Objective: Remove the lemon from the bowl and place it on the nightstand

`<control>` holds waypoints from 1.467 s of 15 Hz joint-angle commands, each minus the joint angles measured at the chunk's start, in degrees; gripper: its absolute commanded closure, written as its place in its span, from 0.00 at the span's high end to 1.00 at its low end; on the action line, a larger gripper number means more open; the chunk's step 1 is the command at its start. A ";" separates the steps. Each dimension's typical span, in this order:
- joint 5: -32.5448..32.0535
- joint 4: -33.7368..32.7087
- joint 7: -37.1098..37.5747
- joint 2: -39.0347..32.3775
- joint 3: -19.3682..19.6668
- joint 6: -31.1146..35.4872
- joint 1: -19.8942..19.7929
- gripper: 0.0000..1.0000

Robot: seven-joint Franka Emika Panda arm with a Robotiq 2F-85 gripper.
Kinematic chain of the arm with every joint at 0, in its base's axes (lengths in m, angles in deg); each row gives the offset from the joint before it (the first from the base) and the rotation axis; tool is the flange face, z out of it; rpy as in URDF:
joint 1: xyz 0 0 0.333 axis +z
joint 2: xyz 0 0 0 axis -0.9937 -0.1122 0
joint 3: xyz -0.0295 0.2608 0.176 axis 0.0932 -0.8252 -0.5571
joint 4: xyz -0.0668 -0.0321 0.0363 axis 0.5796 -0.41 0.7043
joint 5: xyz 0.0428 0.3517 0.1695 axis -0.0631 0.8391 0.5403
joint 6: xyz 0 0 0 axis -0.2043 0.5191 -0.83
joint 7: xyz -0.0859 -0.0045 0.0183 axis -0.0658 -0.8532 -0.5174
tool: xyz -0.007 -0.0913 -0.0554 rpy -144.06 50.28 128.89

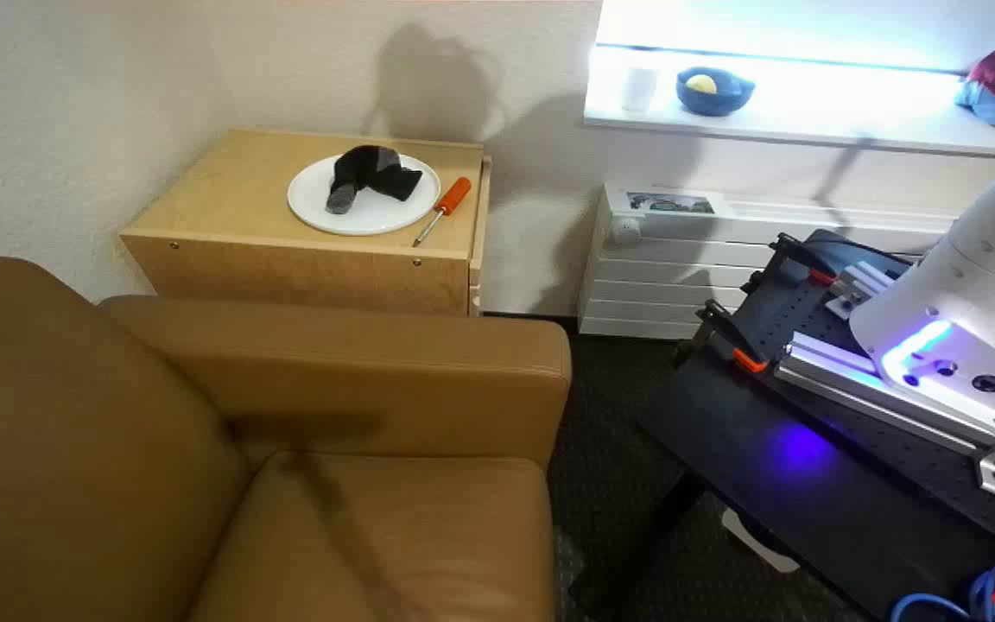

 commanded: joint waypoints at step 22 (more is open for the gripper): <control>-5.87 2.37 13.71 -14.18 33.15 7.24 -20.97 1.00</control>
